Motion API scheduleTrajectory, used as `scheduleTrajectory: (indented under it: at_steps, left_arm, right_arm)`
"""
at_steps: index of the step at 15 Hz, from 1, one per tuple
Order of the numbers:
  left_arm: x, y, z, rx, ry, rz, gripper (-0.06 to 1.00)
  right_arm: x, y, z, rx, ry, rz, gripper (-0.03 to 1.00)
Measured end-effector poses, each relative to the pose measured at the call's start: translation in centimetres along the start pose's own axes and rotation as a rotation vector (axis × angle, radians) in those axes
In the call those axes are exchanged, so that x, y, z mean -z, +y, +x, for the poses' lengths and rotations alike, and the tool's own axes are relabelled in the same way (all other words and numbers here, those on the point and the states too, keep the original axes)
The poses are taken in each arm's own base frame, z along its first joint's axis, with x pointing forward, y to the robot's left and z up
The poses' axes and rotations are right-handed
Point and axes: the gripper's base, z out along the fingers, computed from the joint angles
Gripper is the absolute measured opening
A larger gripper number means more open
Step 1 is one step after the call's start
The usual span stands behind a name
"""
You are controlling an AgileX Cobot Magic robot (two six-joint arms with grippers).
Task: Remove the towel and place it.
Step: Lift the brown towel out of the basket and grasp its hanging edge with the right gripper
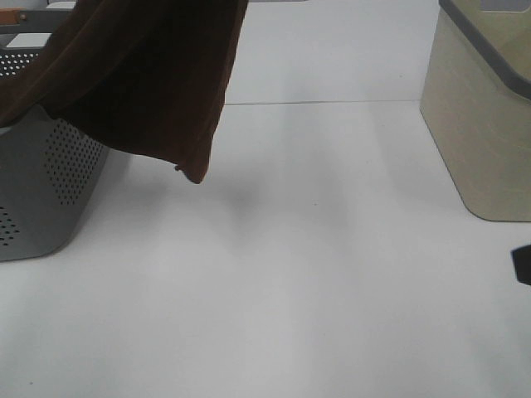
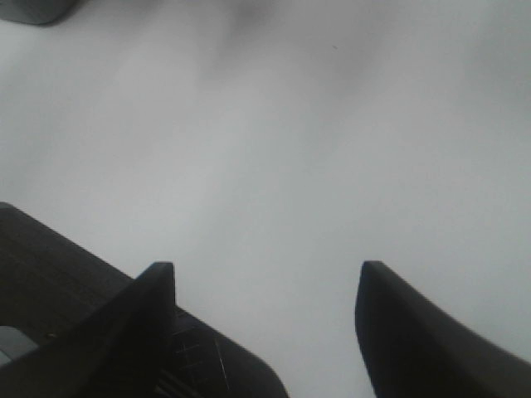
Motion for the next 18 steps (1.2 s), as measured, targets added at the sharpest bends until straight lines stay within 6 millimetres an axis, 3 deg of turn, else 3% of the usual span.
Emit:
scheduleTrajectory:
  at_steps: [2, 5, 8, 10, 14, 18]
  left_arm:
    - [-0.3, -1.7, -0.2, -0.023, -0.003, 0.039, 0.00]
    - [-0.5, -2.6, -0.7, -0.035, -0.038, 0.051, 0.00]
    - [-0.8, -2.4, -1.2, -0.026, -0.100, 0.038, 0.00]
    - [-1.6, -2.3, -1.5, 0.000, -0.143, 0.047, 0.00]
    - [-1.8, -2.2, -1.8, 0.007, -0.189, 0.034, 0.00]
    - [-1.7, -2.0, -2.3, 0.011, -0.242, 0.016, 0.00]
  right_arm:
    - [-2.4, -0.5, -1.7, 0.060, -0.041, -0.129, 0.60]
    - [-5.0, -1.1, -4.2, 0.107, -0.176, -0.277, 0.60]
    - [-6.7, -2.0, -6.4, 0.166, -0.273, -0.297, 0.60]
    - [-9.0, -0.7, -8.8, 0.314, -0.279, -0.258, 0.60]
    - [-11.3, -1.1, -10.2, 0.198, -0.300, -0.186, 0.60]
    - [-14.2, -1.0, -11.1, 0.244, -0.307, -0.308, 0.60]
